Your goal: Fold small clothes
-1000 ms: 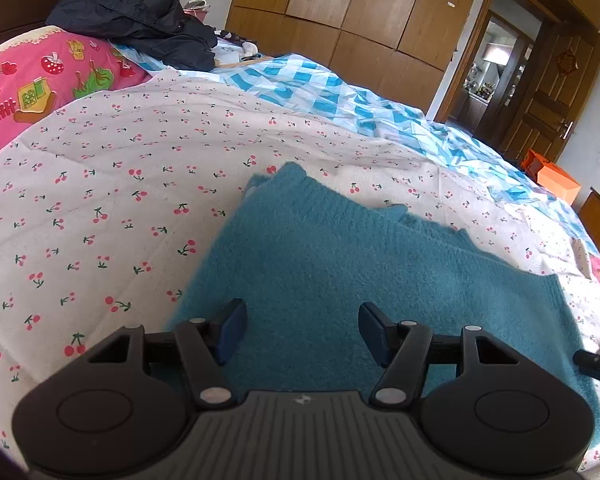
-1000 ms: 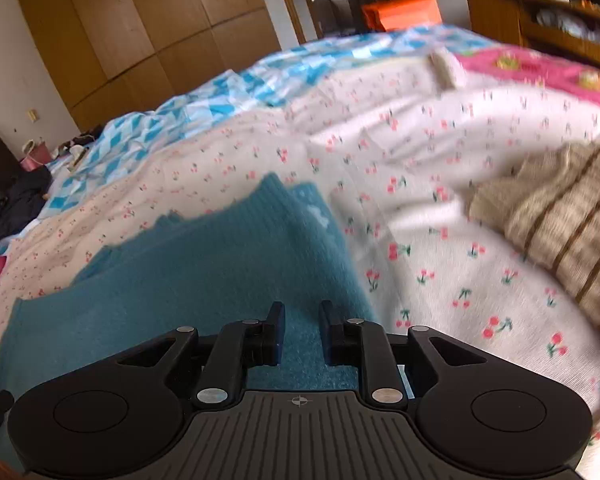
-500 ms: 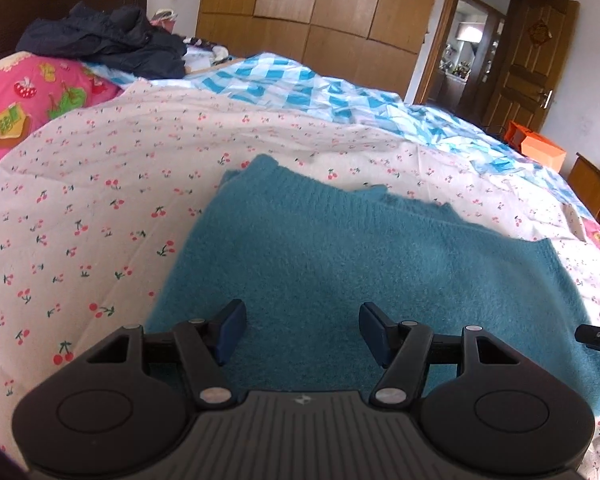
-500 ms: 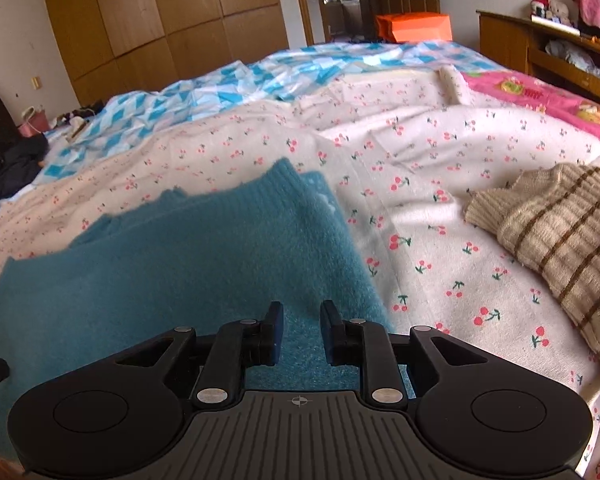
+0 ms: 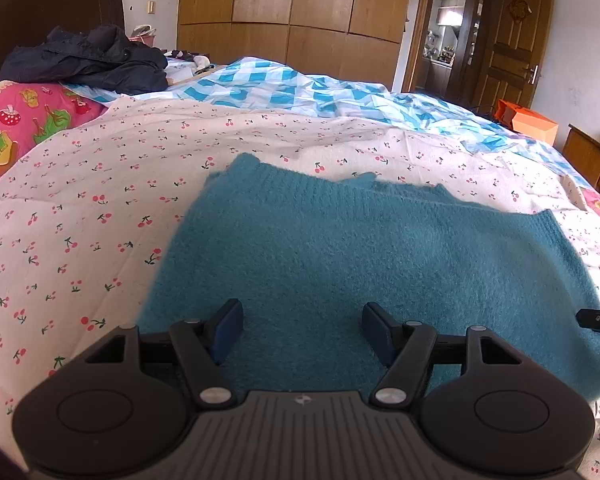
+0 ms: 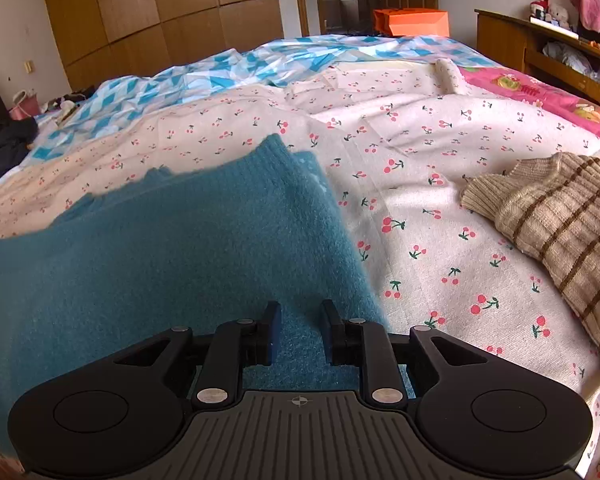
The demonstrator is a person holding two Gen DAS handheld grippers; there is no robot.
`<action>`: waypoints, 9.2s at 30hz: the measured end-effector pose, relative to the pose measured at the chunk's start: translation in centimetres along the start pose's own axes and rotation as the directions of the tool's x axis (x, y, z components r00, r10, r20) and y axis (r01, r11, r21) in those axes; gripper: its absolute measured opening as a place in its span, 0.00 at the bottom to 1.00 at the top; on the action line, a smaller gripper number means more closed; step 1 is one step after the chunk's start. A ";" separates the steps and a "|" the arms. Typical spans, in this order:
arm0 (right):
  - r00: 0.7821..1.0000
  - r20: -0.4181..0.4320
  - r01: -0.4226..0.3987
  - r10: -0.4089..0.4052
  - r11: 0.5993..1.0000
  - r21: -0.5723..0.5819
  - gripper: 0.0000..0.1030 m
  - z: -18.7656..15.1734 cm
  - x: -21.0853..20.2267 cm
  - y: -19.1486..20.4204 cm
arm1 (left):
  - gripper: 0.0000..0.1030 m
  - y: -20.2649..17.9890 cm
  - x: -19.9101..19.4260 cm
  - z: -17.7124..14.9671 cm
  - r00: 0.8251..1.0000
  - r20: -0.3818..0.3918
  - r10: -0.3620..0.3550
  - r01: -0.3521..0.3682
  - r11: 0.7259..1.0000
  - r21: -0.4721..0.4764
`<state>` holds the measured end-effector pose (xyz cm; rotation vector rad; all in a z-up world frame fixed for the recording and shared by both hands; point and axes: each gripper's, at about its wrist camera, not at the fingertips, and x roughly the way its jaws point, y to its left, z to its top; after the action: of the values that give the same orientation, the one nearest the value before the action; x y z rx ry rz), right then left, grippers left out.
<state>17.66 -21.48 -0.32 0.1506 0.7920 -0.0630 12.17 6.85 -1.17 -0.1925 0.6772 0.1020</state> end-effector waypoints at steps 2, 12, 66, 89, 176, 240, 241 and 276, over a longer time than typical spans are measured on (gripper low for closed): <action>1.000 -0.003 0.000 0.000 1.000 -0.002 0.21 0.0 0.1 0.0 | 0.68 0.2 0.0 0.0 1.000 -0.004 -0.005 0.005 1.000 -0.006; 1.000 -0.003 -0.023 0.023 1.000 0.016 0.21 -0.1 0.1 -0.5 | 0.69 -0.1 0.3 -0.1 1.000 -0.007 0.005 -0.005 1.000 0.011; 0.917 0.133 -0.399 0.376 0.847 0.351 0.48 -2.0 -0.1 -11.4 | 0.77 -17.9 -4.6 -5.4 0.995 -0.011 -0.097 0.092 0.889 0.449; 0.869 0.119 -0.476 0.480 0.749 0.460 0.49 -1.8 1.6 -14.0 | 0.82 -27.3 -0.8 -9.7 0.989 0.115 -0.096 -0.013 0.710 0.704; 0.763 -0.300 -0.440 0.572 0.801 0.407 0.34 1.7 0.9 24.0 | 0.53 8.8 -8.6 -1.6 0.995 0.097 -0.036 0.053 0.983 -0.175; 0.847 -0.157 -0.531 0.508 0.820 -0.213 0.31 -0.7 -6.9 14.2 | 0.63 6.7 -6.0 0.5 0.976 0.022 0.216 -0.215 0.975 -0.056; 0.850 -0.145 -0.527 0.506 0.824 -0.211 0.32 -0.6 -6.9 13.9 | 0.63 6.4 -6.4 0.7 0.976 0.038 0.214 -0.212 0.976 -0.049; 0.875 -0.183 -0.472 0.447 0.872 -0.128 0.38 -1.0 -4.0 12.5 | 0.63 2.5 -2.6 3.1 0.980 -0.048 0.193 -0.186 0.975 0.123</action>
<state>15.55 -9.02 3.23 0.1819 0.8881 0.4756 11.67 9.82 2.49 -0.0168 0.7577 0.2393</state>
